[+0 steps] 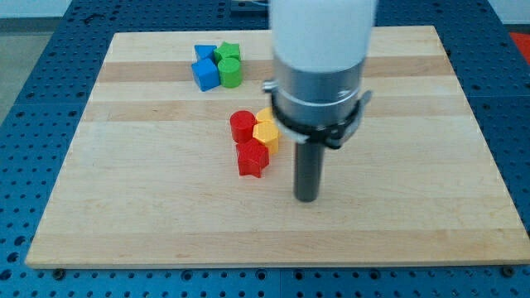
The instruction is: Push red star to the red circle
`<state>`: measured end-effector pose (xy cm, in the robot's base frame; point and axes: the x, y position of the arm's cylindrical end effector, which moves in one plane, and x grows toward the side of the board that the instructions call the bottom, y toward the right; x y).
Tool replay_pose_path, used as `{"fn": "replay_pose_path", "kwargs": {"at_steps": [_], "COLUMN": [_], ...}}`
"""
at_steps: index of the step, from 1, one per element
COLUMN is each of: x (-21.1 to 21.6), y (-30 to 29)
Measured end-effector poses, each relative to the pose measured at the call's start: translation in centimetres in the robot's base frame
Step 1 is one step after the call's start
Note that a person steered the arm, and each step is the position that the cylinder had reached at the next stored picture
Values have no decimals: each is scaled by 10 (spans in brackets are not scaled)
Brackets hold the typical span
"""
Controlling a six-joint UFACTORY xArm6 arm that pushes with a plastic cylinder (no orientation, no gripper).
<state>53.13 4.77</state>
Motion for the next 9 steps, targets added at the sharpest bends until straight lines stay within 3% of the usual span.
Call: {"fn": "replay_pose_path", "kwargs": {"at_steps": [1, 5, 9], "x": [-23, -23, -7], "y": [-7, -86, -92]}}
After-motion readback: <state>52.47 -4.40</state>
